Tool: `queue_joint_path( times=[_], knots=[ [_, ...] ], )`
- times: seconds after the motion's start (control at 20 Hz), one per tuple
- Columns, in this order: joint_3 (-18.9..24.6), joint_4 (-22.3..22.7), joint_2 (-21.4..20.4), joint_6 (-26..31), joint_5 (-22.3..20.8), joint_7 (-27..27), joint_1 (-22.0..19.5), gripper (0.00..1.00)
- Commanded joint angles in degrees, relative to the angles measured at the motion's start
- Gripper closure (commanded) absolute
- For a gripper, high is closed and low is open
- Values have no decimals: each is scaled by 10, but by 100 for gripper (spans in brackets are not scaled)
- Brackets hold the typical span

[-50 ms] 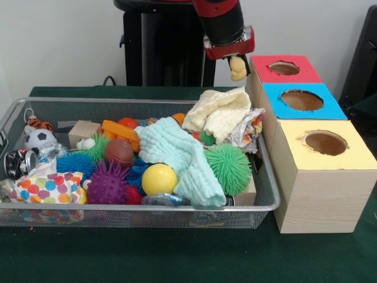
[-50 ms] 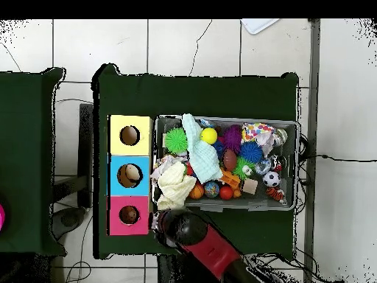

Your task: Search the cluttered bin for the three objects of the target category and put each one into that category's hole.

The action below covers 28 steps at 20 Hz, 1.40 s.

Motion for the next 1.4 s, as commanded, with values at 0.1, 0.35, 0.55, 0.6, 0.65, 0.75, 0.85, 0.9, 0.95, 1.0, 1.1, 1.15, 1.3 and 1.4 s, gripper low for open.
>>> queue_joint_path(
  times=[0.1, 0.35, 0.55, 0.6, 0.65, 0.75, 0.85, 0.9, 0.95, 1.0, 1.1, 1.15, 1.3, 1.4],
  knots=[
    [-14, -50, -20, -36, -2, 140, -1, 100],
    [-36, -41, -59, 6, 6, 160, 29, 100],
    [-61, -45, -96, 60, 11, 180, 55, 100],
    [-60, -45, -98, 62, 13, 180, 56, 100],
    [-61, -45, -101, 67, 14, 179, 58, 100],
    [-64, -50, -105, 78, 16, 181, 63, 100],
    [-70, -55, -109, 92, 19, 187, 70, 100],
    [-73, -58, -111, 100, 19, 189, 74, 100],
    [-72, -59, -110, 100, 23, 190, 73, 100],
    [-76, -65, -111, 111, 23, 193, 76, 100],
    [-82, -72, -113, 132, 22, 201, 81, 100],
    [-83, -73, -116, 139, 25, 207, 83, 100],
    [-74, -67, -119, 150, 44, 217, 80, 100],
    [-59, -59, -117, 150, 64, 214, 71, 100]
  ],
)
